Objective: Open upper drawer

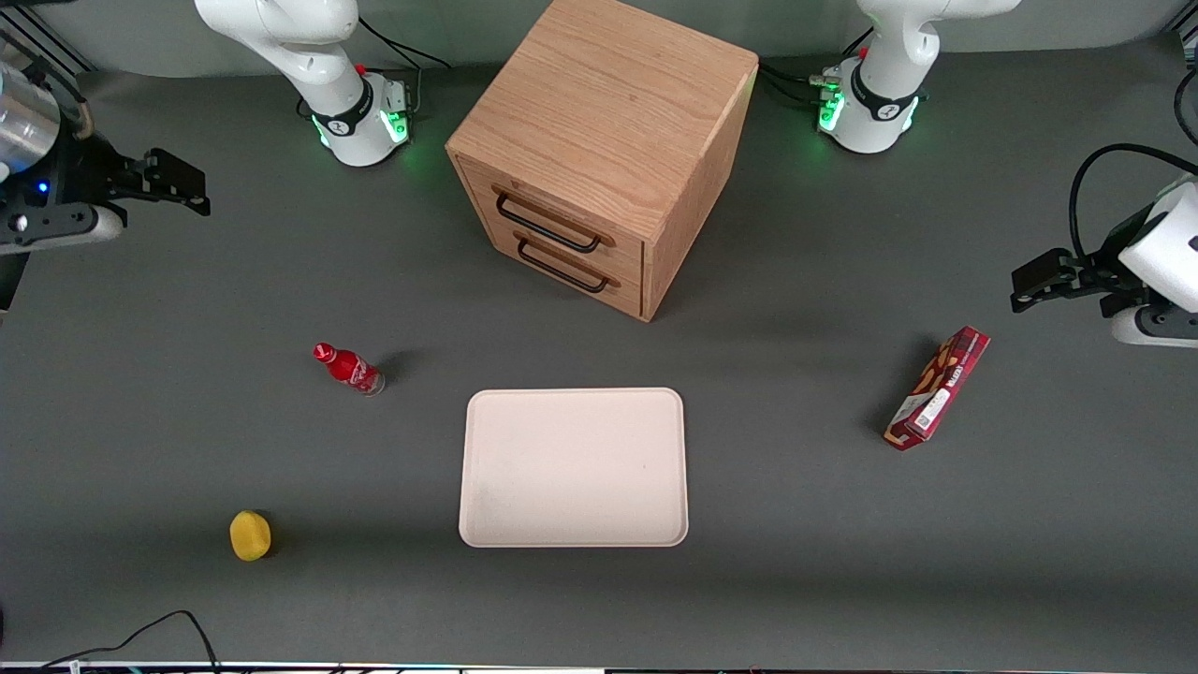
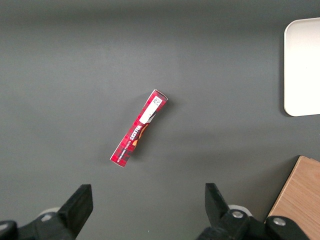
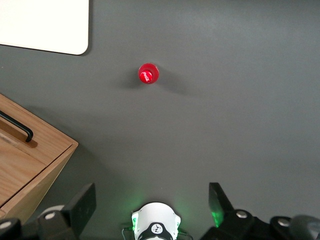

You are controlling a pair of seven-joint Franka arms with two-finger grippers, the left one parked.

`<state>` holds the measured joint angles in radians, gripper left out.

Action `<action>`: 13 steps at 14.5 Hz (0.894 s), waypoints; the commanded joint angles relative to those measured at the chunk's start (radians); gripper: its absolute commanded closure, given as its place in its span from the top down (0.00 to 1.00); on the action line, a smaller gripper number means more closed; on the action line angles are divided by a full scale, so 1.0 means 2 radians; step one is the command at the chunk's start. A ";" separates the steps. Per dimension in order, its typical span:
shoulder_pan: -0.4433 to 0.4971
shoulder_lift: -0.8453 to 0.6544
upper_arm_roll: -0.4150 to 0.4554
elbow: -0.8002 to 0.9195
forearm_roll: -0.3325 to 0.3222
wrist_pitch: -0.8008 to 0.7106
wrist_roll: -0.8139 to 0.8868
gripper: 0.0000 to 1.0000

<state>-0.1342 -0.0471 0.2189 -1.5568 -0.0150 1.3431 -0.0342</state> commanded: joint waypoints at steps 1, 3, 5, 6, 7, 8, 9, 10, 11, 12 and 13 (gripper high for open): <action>-0.003 0.003 0.000 0.007 -0.006 0.002 0.009 1.00; -0.002 0.003 -0.001 0.011 -0.006 0.002 0.006 1.00; 0.000 0.004 -0.001 0.011 -0.005 0.001 0.011 1.00; -0.001 0.003 -0.001 0.008 -0.006 0.000 0.009 1.00; 0.000 0.004 -0.001 0.010 -0.005 0.000 0.010 1.00; 0.002 0.004 0.001 0.010 0.001 0.000 0.009 1.00; 0.009 0.005 0.003 0.011 0.013 0.000 0.010 1.00; 0.019 0.010 0.011 0.011 0.033 0.000 0.011 1.00; 0.026 0.016 0.014 0.016 0.050 0.000 0.009 1.00; 0.030 0.019 0.017 0.018 0.072 0.001 0.007 1.00; 0.035 0.022 0.021 0.019 0.092 0.001 0.003 1.00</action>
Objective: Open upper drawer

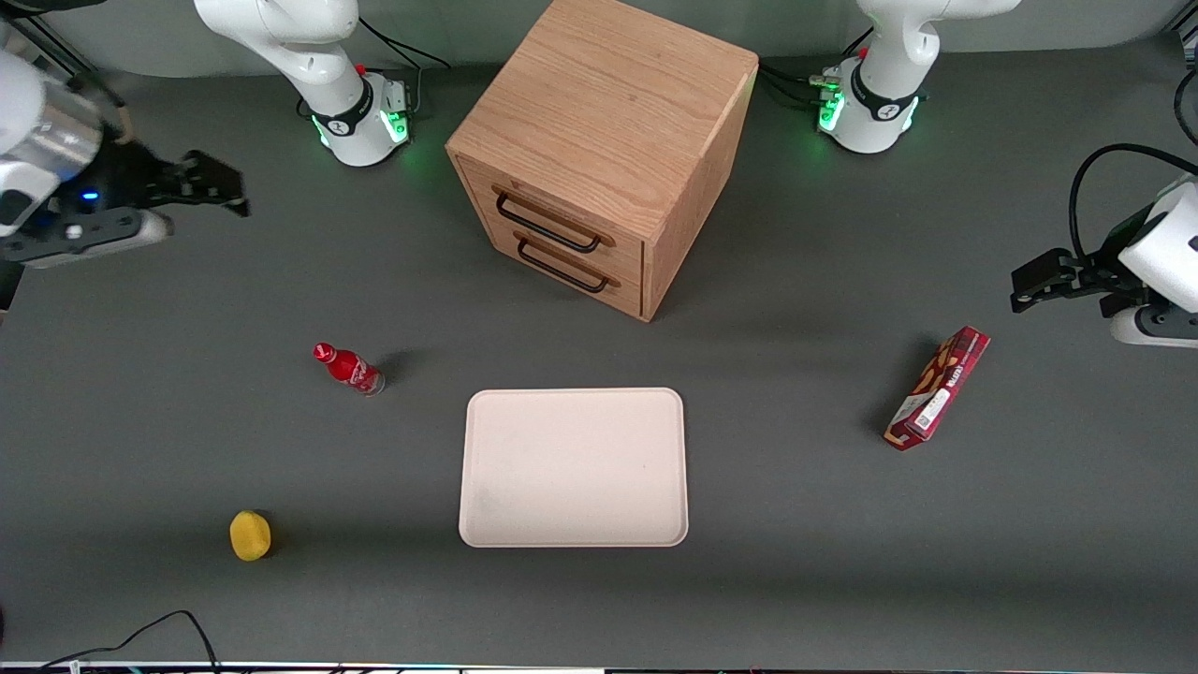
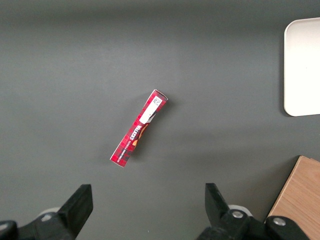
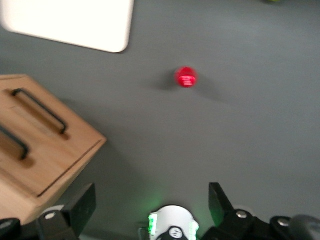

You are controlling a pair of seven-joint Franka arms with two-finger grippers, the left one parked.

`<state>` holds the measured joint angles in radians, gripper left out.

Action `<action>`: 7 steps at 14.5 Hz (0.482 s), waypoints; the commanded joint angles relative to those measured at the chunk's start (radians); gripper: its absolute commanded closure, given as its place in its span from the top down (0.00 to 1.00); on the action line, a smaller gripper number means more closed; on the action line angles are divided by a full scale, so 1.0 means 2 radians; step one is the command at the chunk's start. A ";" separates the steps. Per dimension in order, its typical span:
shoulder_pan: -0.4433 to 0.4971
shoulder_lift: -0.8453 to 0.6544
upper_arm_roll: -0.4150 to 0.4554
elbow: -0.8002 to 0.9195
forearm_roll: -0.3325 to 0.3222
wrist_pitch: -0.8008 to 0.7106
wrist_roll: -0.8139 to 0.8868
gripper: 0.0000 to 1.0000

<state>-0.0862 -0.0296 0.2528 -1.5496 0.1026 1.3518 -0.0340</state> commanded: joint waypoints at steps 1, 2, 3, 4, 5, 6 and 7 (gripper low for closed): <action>0.018 0.017 0.006 0.017 0.035 -0.002 0.002 1.00; 0.027 0.019 0.008 0.018 0.038 0.000 0.000 1.00; 0.035 0.025 0.010 0.019 0.039 0.007 0.000 1.00; 0.046 0.031 0.012 0.018 0.040 0.017 0.002 1.00; 0.052 0.035 0.012 0.018 0.041 0.023 0.002 1.00; 0.052 0.048 0.014 0.019 0.044 0.024 0.001 1.00; 0.052 0.055 0.018 0.020 0.053 0.026 -0.001 1.00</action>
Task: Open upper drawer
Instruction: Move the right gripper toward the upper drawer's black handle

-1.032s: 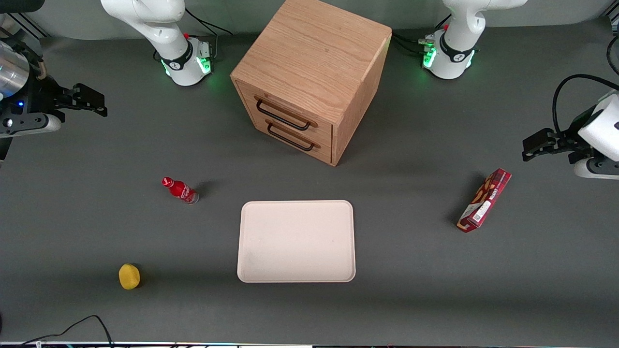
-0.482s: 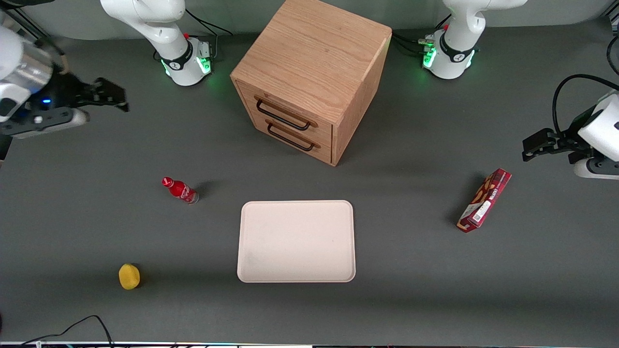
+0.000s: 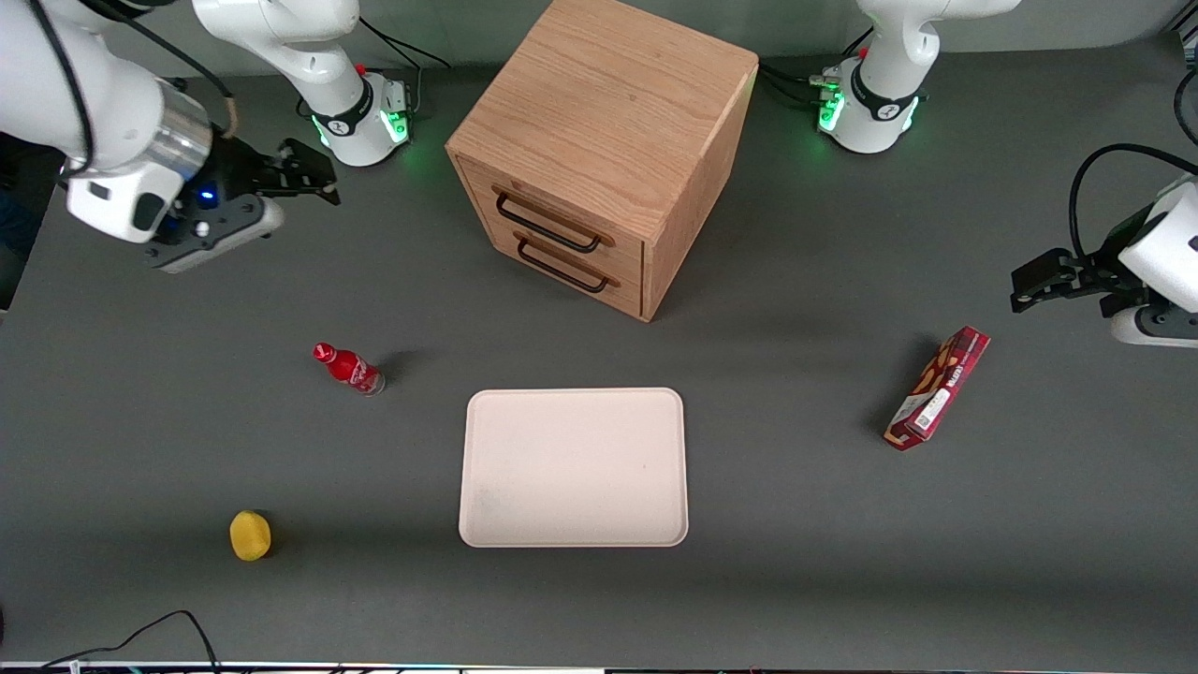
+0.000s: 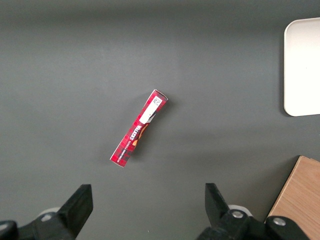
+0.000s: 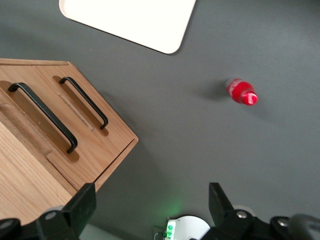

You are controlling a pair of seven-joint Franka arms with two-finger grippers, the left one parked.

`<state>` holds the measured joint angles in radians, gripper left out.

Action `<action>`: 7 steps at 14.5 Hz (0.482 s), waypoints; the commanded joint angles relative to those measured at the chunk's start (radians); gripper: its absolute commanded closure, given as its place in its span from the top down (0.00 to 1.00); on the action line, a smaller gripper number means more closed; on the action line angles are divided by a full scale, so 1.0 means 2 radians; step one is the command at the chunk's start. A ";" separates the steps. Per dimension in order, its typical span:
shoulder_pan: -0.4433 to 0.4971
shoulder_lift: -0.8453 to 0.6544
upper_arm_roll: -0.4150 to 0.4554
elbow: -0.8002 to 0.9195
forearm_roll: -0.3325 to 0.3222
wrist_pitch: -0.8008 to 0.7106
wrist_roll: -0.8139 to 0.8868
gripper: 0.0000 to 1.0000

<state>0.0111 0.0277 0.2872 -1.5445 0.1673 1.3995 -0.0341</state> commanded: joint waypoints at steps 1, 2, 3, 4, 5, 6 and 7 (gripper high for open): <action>0.003 0.025 0.003 0.018 0.029 0.010 -0.004 1.00; 0.004 0.024 0.010 0.018 0.029 0.018 -0.013 1.00; 0.007 0.024 0.023 0.018 0.026 0.022 -0.027 1.00; 0.007 0.023 0.033 0.016 0.025 0.023 -0.036 1.00; 0.007 0.024 0.046 0.016 0.019 0.030 -0.037 1.00; 0.013 0.025 0.069 0.015 0.000 0.037 -0.042 1.00; 0.014 0.028 0.091 0.014 -0.025 0.046 -0.075 1.00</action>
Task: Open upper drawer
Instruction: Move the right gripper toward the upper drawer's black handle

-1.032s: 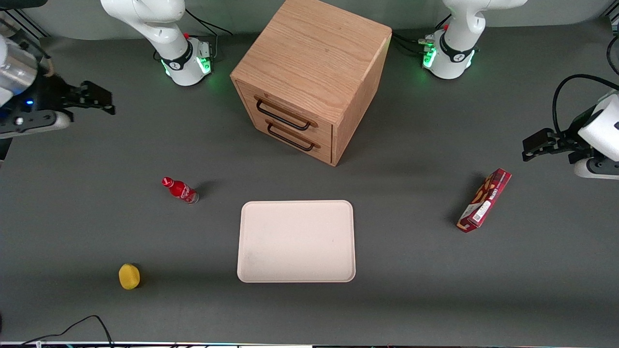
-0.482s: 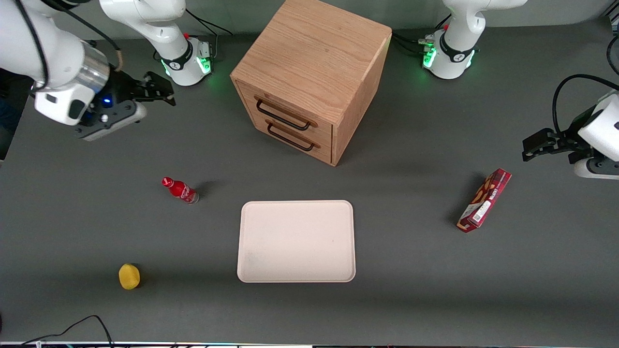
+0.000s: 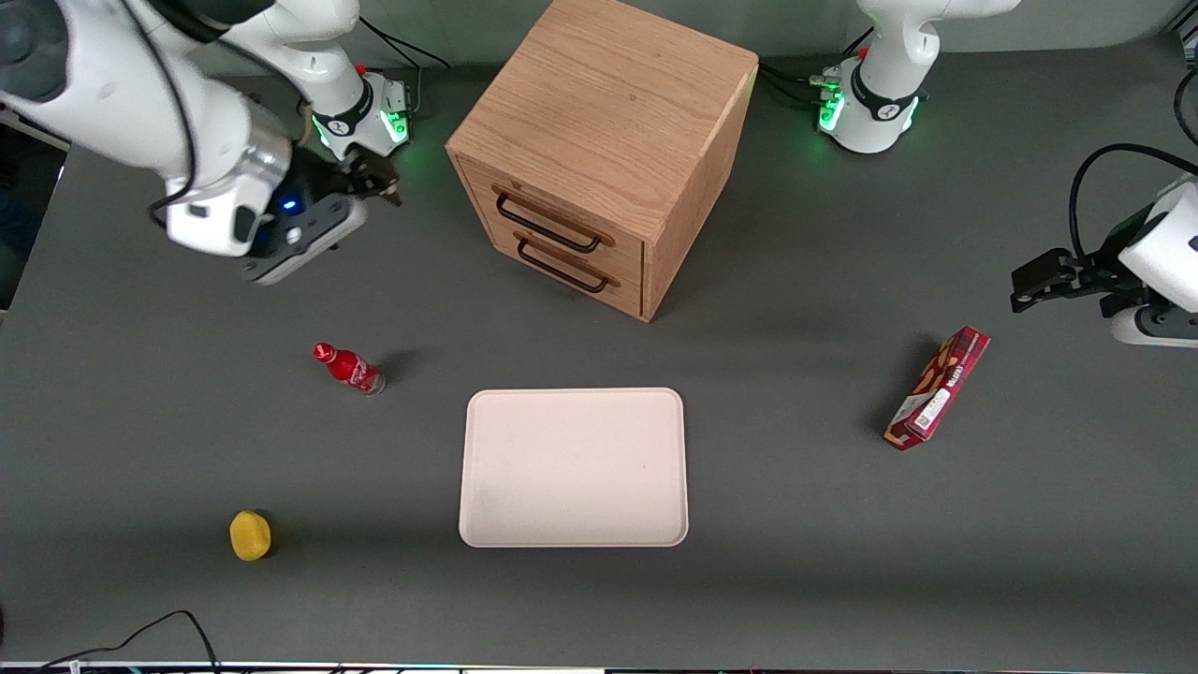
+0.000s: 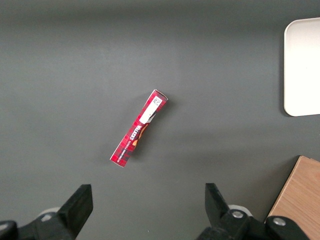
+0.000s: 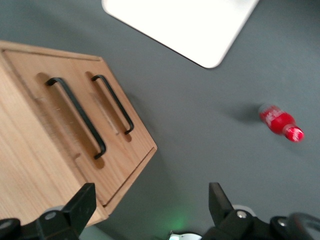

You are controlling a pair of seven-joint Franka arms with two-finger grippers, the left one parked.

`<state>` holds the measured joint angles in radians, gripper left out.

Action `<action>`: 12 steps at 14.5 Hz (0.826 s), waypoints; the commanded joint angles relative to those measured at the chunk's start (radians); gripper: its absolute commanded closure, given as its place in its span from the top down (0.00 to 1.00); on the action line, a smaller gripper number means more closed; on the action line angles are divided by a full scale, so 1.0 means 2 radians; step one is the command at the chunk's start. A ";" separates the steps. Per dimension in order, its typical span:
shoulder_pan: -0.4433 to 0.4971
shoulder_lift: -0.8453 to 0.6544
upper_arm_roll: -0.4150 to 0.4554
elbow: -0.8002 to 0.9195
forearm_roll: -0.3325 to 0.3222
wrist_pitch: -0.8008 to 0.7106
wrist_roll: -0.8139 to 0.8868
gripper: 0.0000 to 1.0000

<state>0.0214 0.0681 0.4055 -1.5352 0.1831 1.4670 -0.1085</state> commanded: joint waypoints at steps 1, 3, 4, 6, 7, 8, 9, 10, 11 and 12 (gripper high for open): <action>0.008 0.010 0.050 0.006 -0.044 0.027 -0.076 1.00; 0.015 0.030 0.057 0.007 -0.046 0.050 -0.114 1.00; 0.028 0.042 0.057 0.007 -0.046 0.065 -0.127 1.00; 0.043 0.060 0.057 0.007 -0.056 0.096 -0.141 1.00; 0.053 0.075 0.057 0.011 -0.055 0.104 -0.137 1.00; 0.061 0.089 0.057 0.014 -0.055 0.109 -0.134 1.00; 0.066 0.099 0.057 0.017 -0.053 0.109 -0.133 1.00; 0.077 0.108 0.057 0.016 -0.052 0.116 -0.131 1.00; 0.086 0.120 0.056 0.017 -0.050 0.116 -0.116 1.00; 0.088 0.129 0.056 0.017 -0.049 0.119 -0.099 1.00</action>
<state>0.1653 0.2726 0.5242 -1.5408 0.0905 1.7025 -0.3488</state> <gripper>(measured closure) 0.000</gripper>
